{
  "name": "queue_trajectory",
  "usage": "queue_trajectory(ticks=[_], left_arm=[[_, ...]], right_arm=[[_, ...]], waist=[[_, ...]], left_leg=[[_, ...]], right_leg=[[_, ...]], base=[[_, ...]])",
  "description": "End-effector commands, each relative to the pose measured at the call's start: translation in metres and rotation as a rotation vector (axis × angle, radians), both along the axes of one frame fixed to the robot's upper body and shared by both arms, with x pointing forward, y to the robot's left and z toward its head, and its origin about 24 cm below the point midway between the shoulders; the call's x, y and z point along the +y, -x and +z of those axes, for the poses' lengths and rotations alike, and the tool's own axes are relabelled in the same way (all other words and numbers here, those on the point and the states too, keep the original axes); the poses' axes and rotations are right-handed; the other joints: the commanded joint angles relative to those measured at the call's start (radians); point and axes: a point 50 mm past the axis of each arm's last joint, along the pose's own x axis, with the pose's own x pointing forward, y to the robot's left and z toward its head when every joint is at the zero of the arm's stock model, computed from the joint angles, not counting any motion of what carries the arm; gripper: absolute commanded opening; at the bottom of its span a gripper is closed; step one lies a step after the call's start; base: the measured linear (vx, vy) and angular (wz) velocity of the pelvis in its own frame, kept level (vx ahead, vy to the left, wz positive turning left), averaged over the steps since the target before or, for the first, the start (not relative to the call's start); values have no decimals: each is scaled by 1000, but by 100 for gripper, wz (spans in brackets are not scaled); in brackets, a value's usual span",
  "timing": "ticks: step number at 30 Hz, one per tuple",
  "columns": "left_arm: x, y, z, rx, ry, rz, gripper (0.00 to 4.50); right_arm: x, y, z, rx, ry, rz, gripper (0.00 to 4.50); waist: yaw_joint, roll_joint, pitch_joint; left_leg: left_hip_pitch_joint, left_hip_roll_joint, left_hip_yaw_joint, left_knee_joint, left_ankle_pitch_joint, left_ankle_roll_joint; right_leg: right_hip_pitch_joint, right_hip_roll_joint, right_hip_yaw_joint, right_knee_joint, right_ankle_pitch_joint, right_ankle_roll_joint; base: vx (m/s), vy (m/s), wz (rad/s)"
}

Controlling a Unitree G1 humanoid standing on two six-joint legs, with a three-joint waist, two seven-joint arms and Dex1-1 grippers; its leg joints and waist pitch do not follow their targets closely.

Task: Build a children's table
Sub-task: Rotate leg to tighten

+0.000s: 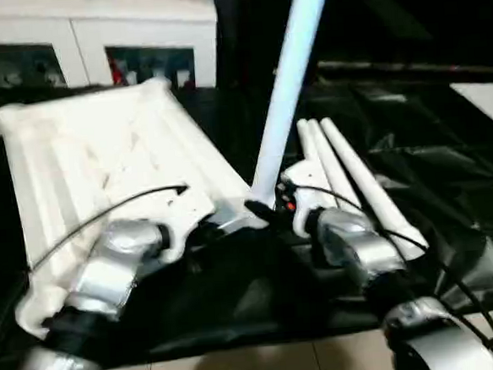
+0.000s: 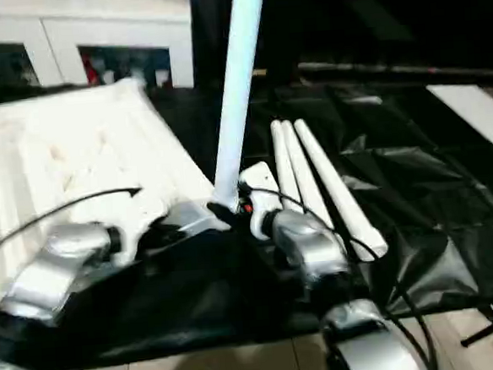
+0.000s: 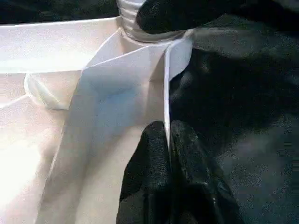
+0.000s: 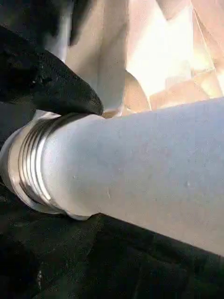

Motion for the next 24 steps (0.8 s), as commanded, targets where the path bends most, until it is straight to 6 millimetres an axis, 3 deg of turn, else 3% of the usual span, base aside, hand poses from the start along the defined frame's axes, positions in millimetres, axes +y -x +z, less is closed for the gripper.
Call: queue_trajectory(ticks=[1, 3, 5, 6, 7, 9, 12, 16, 18, 20, 22, 24], left_arm=[[-45, 6, 1, 14, 71, -63, 0], [-56, 7, 5, 13, 91, -50, 0], [-63, 8, 8, 10, 104, -48, 0], [-68, 9, 11, 6, 111, -55, 0], [-70, 12, 12, 6, 112, -61, 0], [-65, 12, 9, 11, 94, -51, 0], [-61, 10, 7, 9, 79, -42, 0], [-49, 6, 5, 4, 37, -9, 0], [-46, 6, 5, 3, 28, -3, 0], [-39, 6, 5, -5, 5, -17, 0], [-36, 6, 5, -10, -3, -24, 0], [-22, 8, 3, -7, -4, -75, 0]], right_arm=[[3, 7, -27, 176, 39, -127, 276], [10, 4, -23, 182, 32, -159, 276], [14, 3, -21, 179, 35, -170, 276], [19, 2, -20, 177, 38, -171, 276], [25, 3, -20, 173, 45, -155, 276], [28, 3, -19, 163, 40, -134, 276], [29, 3, -18, 161, 39, -125, 276], [32, 2, -15, 120, 60, -90, 276], [32, 0, -13, 109, 44, -82, 332], [30, -3, -6, 74, 4, -53, 346], [28, -4, -5, 60, 0, -39, 366], [17, -7, 6, -11, -21, 44, 393]], waist=[[2, 18, -38], [0, 20, -40], [0, 18, -41], [4, 10, -42], [4, 13, -43], [1, 10, -45], [0, 8, -49], [0, 11, -46], [-2, 12, -45], [-4, 12, -46], [-2, 12, -50], [2, 10, -58]], left_leg=[[-6, 20, -5, -76, -308, -32], [-10, 23, -4, -76, -302, -36], [-11, 20, -4, -75, -303, -27], [-15, 21, -4, -75, -284, -20], [-14, 20, -4, -75, -278, -18], [-24, 21, -5, -77, -248, -17], [-22, 21, -1, -75, -207, -7], [-19, 20, 1, -76, -229, -4], [-19, 22, 0, -78, -253, -8], [-20, 22, -2, -78, -259, -7], [-21, 24, 0, -76, -226, -1], [-27, 22, 4, -68, -133, 26]], right_leg=[[24, -69, 57, -118, -468, -91], [22, -69, 58, -114, -419, -94], [23, -67, 57, -113, -403, -96], [25, -69, 58, -111, -392, -91], [24, -68, 58, -111, -380, -93], [31, -67, 58, -103, -317, -100], [33, -63, 59, -94, -213, -126], [32, -65, 59, -100, -254, -129], [29, -66, 59, -103, -290, -123], [30, -65, 59, -102, -288, -124], [32, -66, 61, -97, -231, -140], [41, -64, 63, -82, -87, -166]], base=[[0, 0, 0], [0, 0, 0], [0, 0, 0], [0, 0, 0], [0, 0, 0], [0, 0, 0], [0, 0, 0], [0, 0, 0], [0, 0, 0], [0, 0, 0], [0, 0, 0], [0, 0, 0]])
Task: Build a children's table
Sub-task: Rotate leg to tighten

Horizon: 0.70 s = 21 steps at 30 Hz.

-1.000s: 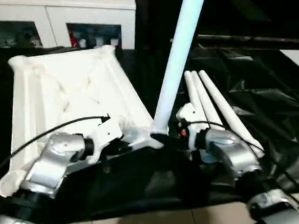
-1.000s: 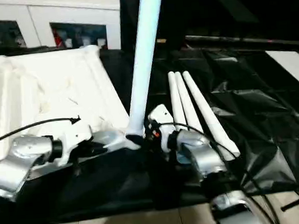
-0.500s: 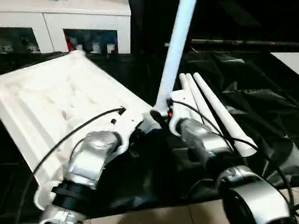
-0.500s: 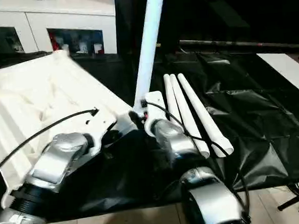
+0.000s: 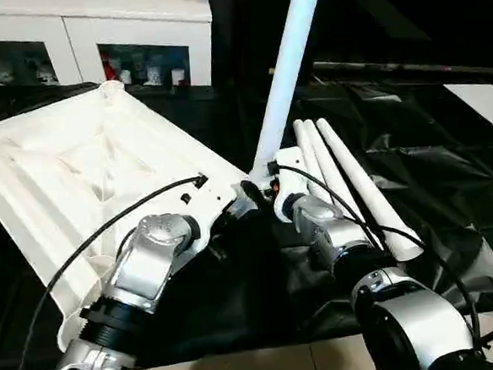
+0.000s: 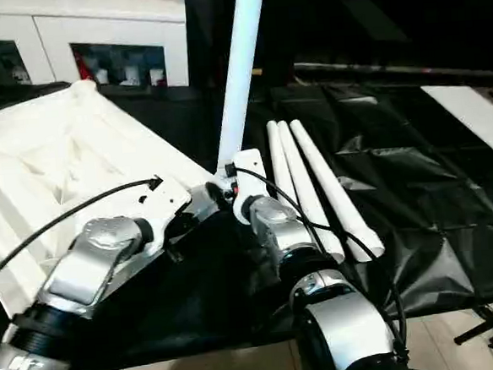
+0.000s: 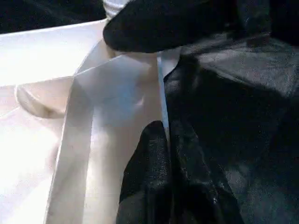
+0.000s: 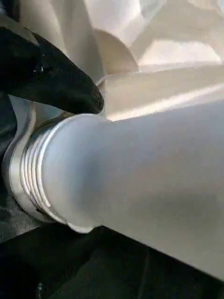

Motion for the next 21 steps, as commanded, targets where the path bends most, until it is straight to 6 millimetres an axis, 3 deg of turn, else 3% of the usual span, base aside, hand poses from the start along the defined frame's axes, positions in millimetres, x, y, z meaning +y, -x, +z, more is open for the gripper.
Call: queue_trajectory(ticks=[1, 2, 3, 5, 7, 8, 12, 17, 21], left_arm=[[-5, 9, -5, 22, 26, -141, 0], [-3, 10, -5, 18, 25, -156, 0], [3, 12, -4, 31, 38, -182, 0], [5, 14, -4, 41, 48, -195, 0], [10, 17, -3, 48, 49, -232, 0], [18, 23, -3, 69, 44, -289, 0], [28, 30, -1, 97, 65, -368, 0], [33, 32, 1, 124, 74, -408, 0], [35, 31, 3, 122, 76, -423, 0]], right_arm=[[1, 4, 4, -36, 0, 140, 397], [-2, 4, 5, -49, 7, 160, 397], [-9, 5, 8, -76, 28, 203, 405], [-14, 6, 9, -91, 41, 229, 437], [-20, 10, 9, -101, 52, 296, 439], [-31, 21, 9, -104, 81, 436, 439], [-47, 42, 9, -93, 118, 623, 439], [-49, 46, 12, -108, 124, 663, 439], [-48, 46, 19, -123, 90, 663, 439]], waist=[[6, 23, -55], [5, 22, -56], [7, 21, -52], [9, 22, -51], [13, 22, -49], [14, 23, -46], [28, 21, -43], [26, 23, -41], [27, 24, -43]], left_leg=[[-10, 23, 5, -61, -100, 33], [-14, 22, 8, -57, -46, 55], [-12, 23, 10, -58, -37, 70], [-10, 23, 11, -59, -54, 72], [-7, 27, 12, -60, -75, 67], [-6, 26, 12, -63, -96, 61], [-7, 28, 12, -64, -105, 62], [-4, 28, 12, -67, -151, 36], [-5, 28, 11, -66, -114, 36]], right_leg=[[58, -64, 63, -75, -42, -172], [59, -61, 63, -66, 47, -191], [57, -62, 62, -67, 64, -206], [59, -64, 62, -70, 34, -212], [58, -65, 64, -72, 5, -212], [57, -63, 62, -77, -31, -205], [59, -63, 65, -80, -58, -181], [53, -66, 65, -91, -168, -166], [55, -63, 65, -82, -102, -178]], base=[[0, 0, 0], [0, 0, 0], [0, 0, 0], [0, 0, 0], [0, 0, 0], [0, 0, 0], [0, 0, 0], [0, 0, 0], [0, 0, 0]])
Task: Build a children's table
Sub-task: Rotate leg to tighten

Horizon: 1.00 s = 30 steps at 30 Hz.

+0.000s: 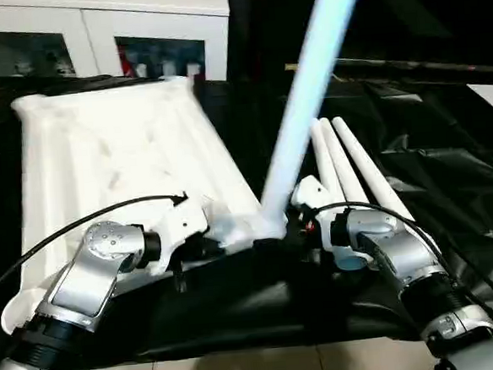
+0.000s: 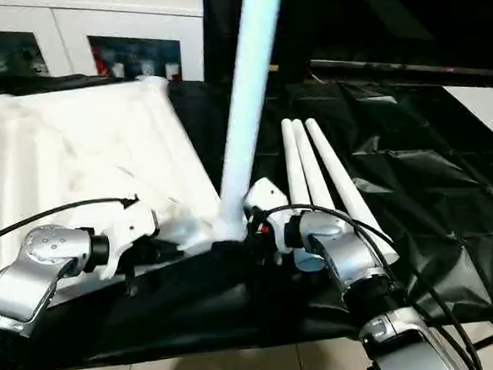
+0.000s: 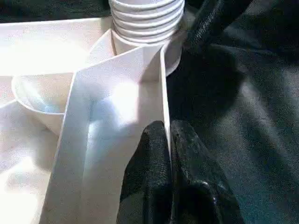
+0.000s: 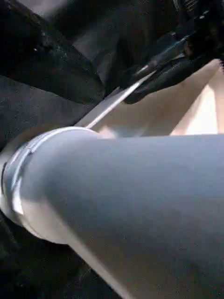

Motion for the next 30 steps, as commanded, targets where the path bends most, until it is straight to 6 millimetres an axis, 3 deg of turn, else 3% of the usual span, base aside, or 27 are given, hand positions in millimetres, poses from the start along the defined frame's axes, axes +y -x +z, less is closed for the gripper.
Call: queue_trajectory(ticks=[1, 8, 14, 25, 30], left_arm=[[-7, 4, -3, 32, 38, -59, 0], [-4, 4, -4, 37, 26, -70, 0], [-3, 3, -5, 26, 22, -58, 0], [-3, 4, -7, 29, 24, -56, 0], [-3, 4, -8, 27, 22, -38, 0]], right_arm=[[-1, 1, 9, -16, -24, 15, 439], [-5, 2, 7, -4, -13, 18, 439], [-8, 4, 3, 22, -8, 1, 385], [-9, 4, -4, 50, 3, -22, 291], [-10, 3, -15, 91, -1, -105, 275]], waist=[[-2, 17, -49], [-1, 16, -47], [1, 15, -50], [3, 14, -50], [2, 11, -48]], left_leg=[[-2, 27, 6, -65, -108, 35], [-2, 26, 6, -66, -125, 29], [-2, 25, 7, -62, -92, 34], [-3, 25, 7, -62, -93, 33], [-3, 25, 6, -62, -111, 27]], right_leg=[[57, -63, 65, -78, -90, -178], [57, -64, 65, -82, -125, -172], [60, -63, 65, -76, -73, -180], [60, -64, 64, -76, -87, -175], [59, -65, 64, -79, -125, -170]], base=[[0, 0, 0], [0, 0, 0], [0, 0, 0], [0, 0, 0], [0, 0, 0]])
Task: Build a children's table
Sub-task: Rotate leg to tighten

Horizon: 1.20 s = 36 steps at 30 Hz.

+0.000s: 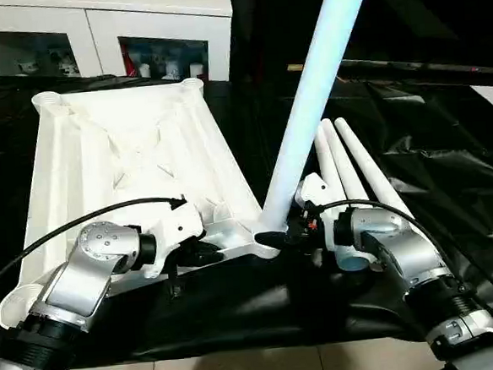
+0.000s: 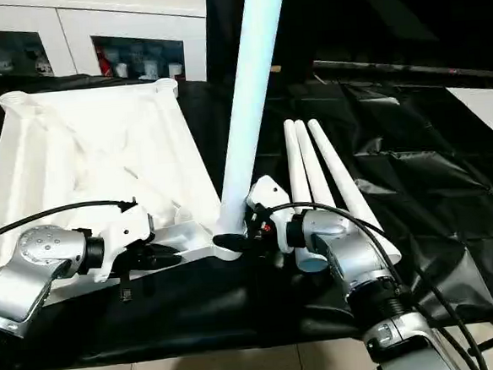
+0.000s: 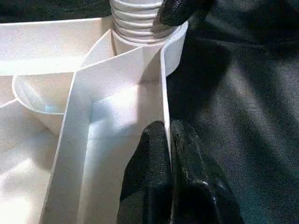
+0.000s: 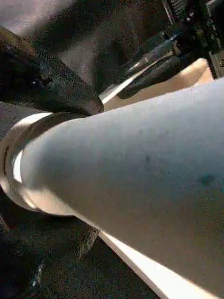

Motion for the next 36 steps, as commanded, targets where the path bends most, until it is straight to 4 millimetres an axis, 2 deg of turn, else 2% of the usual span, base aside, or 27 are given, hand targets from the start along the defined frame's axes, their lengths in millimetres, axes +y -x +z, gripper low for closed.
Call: queue_trajectory(ticks=[1, 4, 6, 8, 9, 10, 12, 13, 14, 15, 16, 17, 18, 19, 20, 21, 23, 26, 27, 28, 29, 30, 32, 34, 36], left_arm=[[-7, 2, -8, 16, 15, -1, 0], [-8, -2, -10, 3, 9, 44, 0], [-11, -8, -12, -7, 11, 106, 0], [-17, -14, -14, -18, 15, 177, 0], [-21, -20, -15, -26, 16, 223, 0], [-24, -23, -15, -31, 15, 251, 0], [-37, -32, -18, -38, 18, 337, 0], [-37, -32, -18, -38, 18, 337, 0], [-46, -38, -18, -41, 25, 387, 0], [-60, -43, -19, -40, 36, 438, 0], [-68, -45, -18, -43, 39, 465, 0], [-73, -46, -18, -48, 40, 473, 0], [-82, -47, -15, -55, 48, 474, 0], [-88, -47, -13, -55, 61, 477, 0], [-90, -47, -12, -52, 66, 478, 0], [-96, -47, -9, -54, 69, 482, 0], [-99, -47, -9, -58, 61, 481, 0], [-97, -48, -11, -67, 41, 496, 0], [-96, -48, -12, -67, 36, 498, 0], [-93, -49, -13, -70, 32, 503, 0], [-91, -49, -13, -73, 30, 504, 0], [-85, -49, -13, -78, 22, 504, 0], [-80, -48, -12, -87, 24, 484, 0], [-72, -48, -11, -90, 27, 464, 0], [-68, -47, -11, -86, 30, 457, 0]], right_arm=[[-6, 1, -17, 81, 18, -94, 273], [-5, 0, -26, 116, 3, -169, 272], [-3, -2, -35, 150, -6, -269, 272], [1, -6, -43, 187, -13, -397, 272], [4, -9, -46, 204, -11, -461, 272], [5, -11, -48, 213, -9, -496, 272], [13, -18, -50, 244, 7, -616, 272], [13, -18, -50, 244, 7, -616, 272], [20, -24, -49, 260, 11, -685, 272], [30, -31, -45, 288, -2, -762, 272], [36, -34, -42, 309, -21, -799, 272], [39, -36, -39, 322, -37, -816, 272], [46, -40, -35, 338, -56, -840, 272], [50, -41, -32, 338, -61, -846, 272], [52, -42, -31, 334, -58, -847, 272], [58, -43, -28, 333, -60, -840, 272], [62, -44, -27, 324, -50, -832, 272], [70, -43, -26, 276, -4, -795, 272], [70, -44, -25, 267, 6, -798, 272], [71, -44, -24, 244, 11, -781, 272], [73, -45, -22, 226, 12, -764, 272], [73, -47, -18, 194, -1, -742, 307], [71, -49, -14, 169, -24, -718, 341], [65, -52, -8, 130, -48, -669, 343], [62, -54, -5, 112, -61, -642, 370]], waist=[[0, 12, -48], [-5, 13, -43], [-8, 14, -35], [-10, 14, -30], [-12, 21, -30], [-17, 17, -32], [-21, 26, -33], [-23, 22, -37], [-24, 24, -38], [-27, 27, -38], [-30, 26, -38], [-26, 27, -43], [-25, 27, -45], [-26, 21, -42], [-24, 23, -44], [-24, 16, -46], [-21, 16, -49], [-20, 16, -56], [-20, 12, -57], [-20, 13, -56], [-20, 14, -54], [-20, 16, -53], [-20, 15, -50], [-21, 15, -50], [-26, 15, -53]], left_leg=[[-5, 25, 6, -65, -113, 26], [-3, 26, 4, -69, -173, 9], [2, 25, 1, -74, -239, -11], [8, 24, -2, -77, -283, -19], [16, 21, -9, -76, -326, -31], [15, 20, -9, -75, -327, -32], [17, 19, -12, -76, -332, -38], [15, 19, -13, -75, -329, -37], [13, 20, -13, -76, -323, -35], [12, 20, -12, -76, -320, -36], [15, 19, -13, -75, -326, -39], [19, 18, -10, -72, -315, -35], [11, 21, -8, -74, -278, -26], [6, 22, -7, -77, -269, -20], [8, 21, -6, -75, -271, -16], [4, 21, -5, -74, -255, -11], [2, 22, -4, -73, -230, -8], [-3, 22, 0, -69, -152, 1], [-5, 21, 1, -68, -123, 8], [-5, 21, 2, -67, -114, 12], [-6, 21, 4, -67, -113, 18], [-5, 21, 4, -69, -130, 17], [-3, 22, 4, -71, -165, 14], [-9, 22, 2, -72, -176, 16], [-15, 22, 1, -71, -154, 20]], right_leg=[[57, -65, 64, -82, -132, -169], [51, -66, 64, -92, -232, -148], [45, -68, 63, -106, -363, -118], [39, -70, 61, -116, -450, -95], [36, -76, 59, -128, -550, -64], [34, -74, 58, -131, -564, -53], [31, -72, 56, -130, -551, -56], [35, -72, 54, -129, -534, -55], [37, -73, 55, -128, -516, -61], [35, -72, 56, -126, -497, -67], [32, -68, 54, -124, -486, -72], [33, -71, 56, -123, -449, -80], [39, -70, 59, -115, -361, -96], [40, -66, 57, -110, -337, -103], [39, -66, 57, -111, -339, -103], [41, -69, 59, -109, -325, -104], [44, -69, 59, -105, -292, -107], [49, -67, 60, -91, -154, -134], [53, -66, 60, -86, -106, -144], [53, -66, 60, -84, -90, -148], [53, -67, 60, -85, -87, -153], [53, -68, 60, -89, -115, -152], [51, -69, 60, -95, -173, -141], [53, -71, 59, -97, -201, -132], [58, -71, 60, -93, -183, -133]], base=[[0, 0, 0], [0, 0, 0], [0, 0, 0], [0, 0, 0], [0, 0, 0], [0, 0, 0], [0, 0, 0], [0, 0, 0], [0, 0, 0], [0, 0, 0], [0, 0, 0], [0, 0, 0], [0, 0, 0], [0, 0, 0], [0, 0, 0], [0, 0, 0], [0, 0, 0], [0, 0, 0], [0, 0, 0], [0, 0, 0], [0, 0, 0], [0, 0, 0], [0, 0, 0], [0, 0, 0], [0, 0, 0]])
